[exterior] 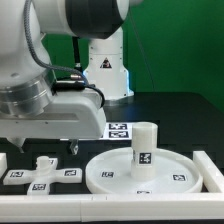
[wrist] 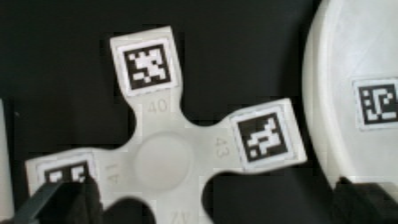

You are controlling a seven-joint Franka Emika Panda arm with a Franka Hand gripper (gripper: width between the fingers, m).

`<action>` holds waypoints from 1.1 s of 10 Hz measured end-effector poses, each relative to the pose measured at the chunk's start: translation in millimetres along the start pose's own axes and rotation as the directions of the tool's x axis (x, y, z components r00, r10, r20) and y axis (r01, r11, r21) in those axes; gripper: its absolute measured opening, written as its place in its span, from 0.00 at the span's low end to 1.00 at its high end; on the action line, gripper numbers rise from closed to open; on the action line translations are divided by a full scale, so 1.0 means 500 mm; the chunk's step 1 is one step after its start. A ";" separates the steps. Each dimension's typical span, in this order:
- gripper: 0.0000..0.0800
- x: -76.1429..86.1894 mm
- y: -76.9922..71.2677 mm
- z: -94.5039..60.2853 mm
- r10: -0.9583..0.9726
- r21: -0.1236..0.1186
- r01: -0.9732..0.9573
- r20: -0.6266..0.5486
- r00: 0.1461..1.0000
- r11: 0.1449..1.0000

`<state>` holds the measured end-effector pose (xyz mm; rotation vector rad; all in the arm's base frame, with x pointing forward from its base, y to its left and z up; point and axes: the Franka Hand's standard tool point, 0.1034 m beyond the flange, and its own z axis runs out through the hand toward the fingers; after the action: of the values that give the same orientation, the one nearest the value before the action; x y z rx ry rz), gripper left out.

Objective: Assemble round table

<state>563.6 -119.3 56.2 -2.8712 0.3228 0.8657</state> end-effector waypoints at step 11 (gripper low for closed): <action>0.81 -0.022 0.033 0.054 0.076 -0.011 -0.077 0.326 0.942 0.997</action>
Offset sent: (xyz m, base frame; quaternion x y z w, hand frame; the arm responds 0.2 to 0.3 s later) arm 0.0053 -0.0043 -0.0080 0.1168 -0.0328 0.0414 0.9918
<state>536.3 -128.8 39.2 -2.6637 0.3975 1.3291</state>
